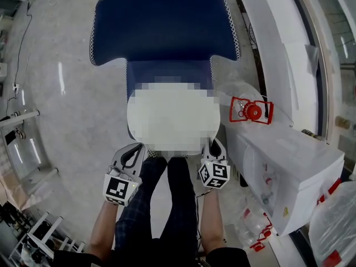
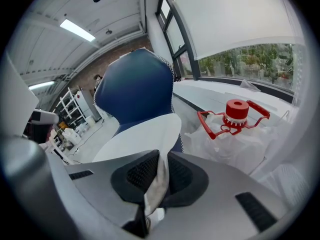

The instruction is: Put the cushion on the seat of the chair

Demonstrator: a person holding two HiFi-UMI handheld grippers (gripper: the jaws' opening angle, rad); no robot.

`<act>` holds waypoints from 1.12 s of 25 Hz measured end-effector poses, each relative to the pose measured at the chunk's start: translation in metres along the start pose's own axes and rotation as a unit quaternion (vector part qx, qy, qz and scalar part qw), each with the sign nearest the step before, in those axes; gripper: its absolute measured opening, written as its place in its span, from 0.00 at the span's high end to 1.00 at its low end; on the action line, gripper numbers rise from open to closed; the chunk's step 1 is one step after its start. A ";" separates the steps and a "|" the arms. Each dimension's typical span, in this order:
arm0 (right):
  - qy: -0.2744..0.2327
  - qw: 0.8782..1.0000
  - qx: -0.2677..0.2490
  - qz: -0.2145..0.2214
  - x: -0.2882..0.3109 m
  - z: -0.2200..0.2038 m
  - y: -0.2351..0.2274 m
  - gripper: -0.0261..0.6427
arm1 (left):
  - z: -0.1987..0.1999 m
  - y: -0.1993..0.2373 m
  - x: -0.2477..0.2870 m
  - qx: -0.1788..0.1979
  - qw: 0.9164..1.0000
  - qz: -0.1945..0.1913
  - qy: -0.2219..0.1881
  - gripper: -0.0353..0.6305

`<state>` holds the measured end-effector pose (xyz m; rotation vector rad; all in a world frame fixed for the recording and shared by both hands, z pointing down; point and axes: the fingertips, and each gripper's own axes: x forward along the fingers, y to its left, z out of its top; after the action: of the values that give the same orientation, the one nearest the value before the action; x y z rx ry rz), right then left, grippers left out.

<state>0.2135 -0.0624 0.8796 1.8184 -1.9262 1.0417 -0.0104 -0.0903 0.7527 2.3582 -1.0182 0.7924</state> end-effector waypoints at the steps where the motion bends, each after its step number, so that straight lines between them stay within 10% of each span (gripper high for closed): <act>1: 0.001 1.000 0.002 0.000 0.002 -0.003 -0.002 0.89 | -0.001 -0.001 0.002 -0.001 1.000 0.000 -0.003 0.92; 28: 0.002 1.000 0.024 0.001 0.047 -0.054 -0.035 0.88 | -0.044 0.000 0.029 -0.007 1.000 0.005 0.008 0.92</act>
<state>0.2251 -0.0592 0.9585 1.8392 -1.9170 1.0993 -0.0083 -0.0784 0.8039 2.3320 -1.0272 0.8044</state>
